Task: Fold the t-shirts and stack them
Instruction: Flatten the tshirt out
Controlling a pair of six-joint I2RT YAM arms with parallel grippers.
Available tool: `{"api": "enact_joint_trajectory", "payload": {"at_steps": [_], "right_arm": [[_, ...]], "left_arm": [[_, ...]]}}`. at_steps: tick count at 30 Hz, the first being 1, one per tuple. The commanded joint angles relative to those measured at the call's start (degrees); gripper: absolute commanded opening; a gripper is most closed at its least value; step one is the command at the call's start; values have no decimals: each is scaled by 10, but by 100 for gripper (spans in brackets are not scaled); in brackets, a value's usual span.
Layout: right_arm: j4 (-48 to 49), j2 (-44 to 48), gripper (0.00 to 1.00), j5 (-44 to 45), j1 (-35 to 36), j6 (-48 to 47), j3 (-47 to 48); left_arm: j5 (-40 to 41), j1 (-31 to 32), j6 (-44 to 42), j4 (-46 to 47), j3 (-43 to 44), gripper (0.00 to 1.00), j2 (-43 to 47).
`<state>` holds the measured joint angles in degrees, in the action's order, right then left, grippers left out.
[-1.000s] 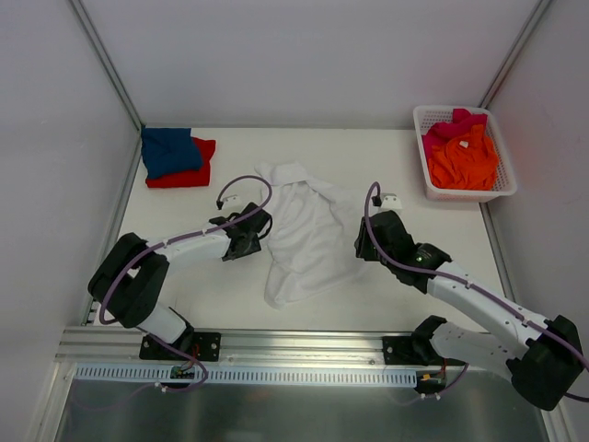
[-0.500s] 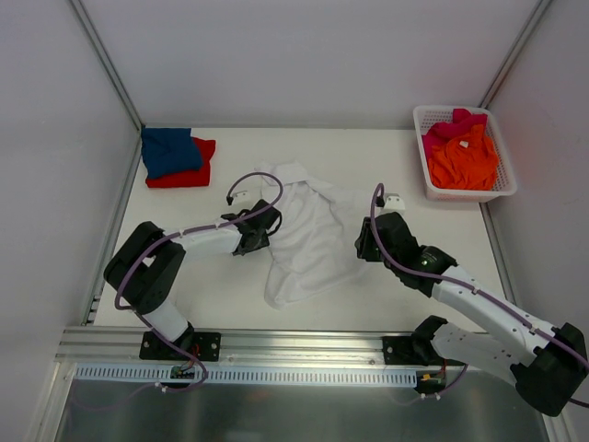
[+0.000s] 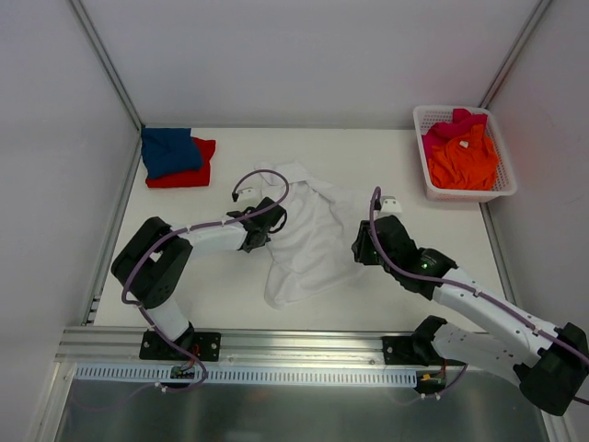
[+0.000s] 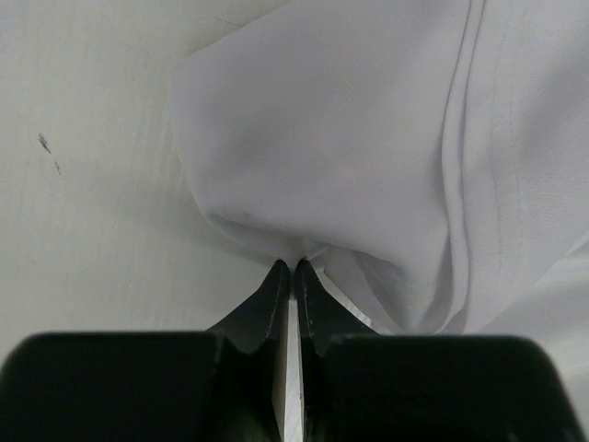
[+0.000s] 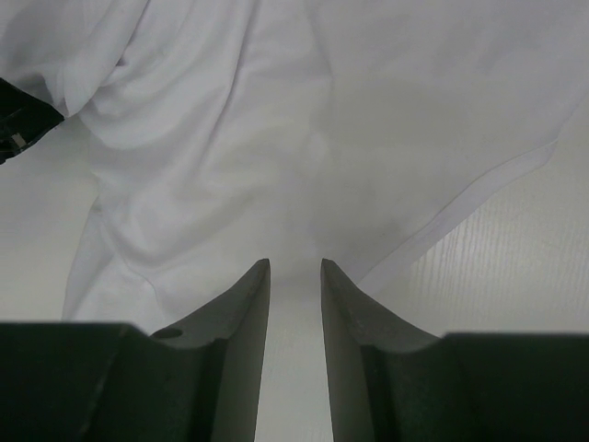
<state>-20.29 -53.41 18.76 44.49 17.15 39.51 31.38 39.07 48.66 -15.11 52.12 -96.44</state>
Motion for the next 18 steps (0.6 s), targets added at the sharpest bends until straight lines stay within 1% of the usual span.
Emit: {"api": "enact_joint_trajectory", "payload": {"at_steps": [1,6,11,14,18], "right_arm": [[0,16,32,-7,23,22,-1],[14,12,32,-11,75,45,-20],[32,-17,32,-2,162,77,-24],[54,-51,33,0,214,91,-22],[72,-130,34,3,272,112,-5]], "left_arm": [[12,4,-4,-29,-6,0,-16],[19,2,-5,-29,-18,0,-7],[19,-5,-6,-29,-27,0,4],[18,-9,-8,-29,-30,0,9],[16,-13,-11,-29,-29,0,11]]}}
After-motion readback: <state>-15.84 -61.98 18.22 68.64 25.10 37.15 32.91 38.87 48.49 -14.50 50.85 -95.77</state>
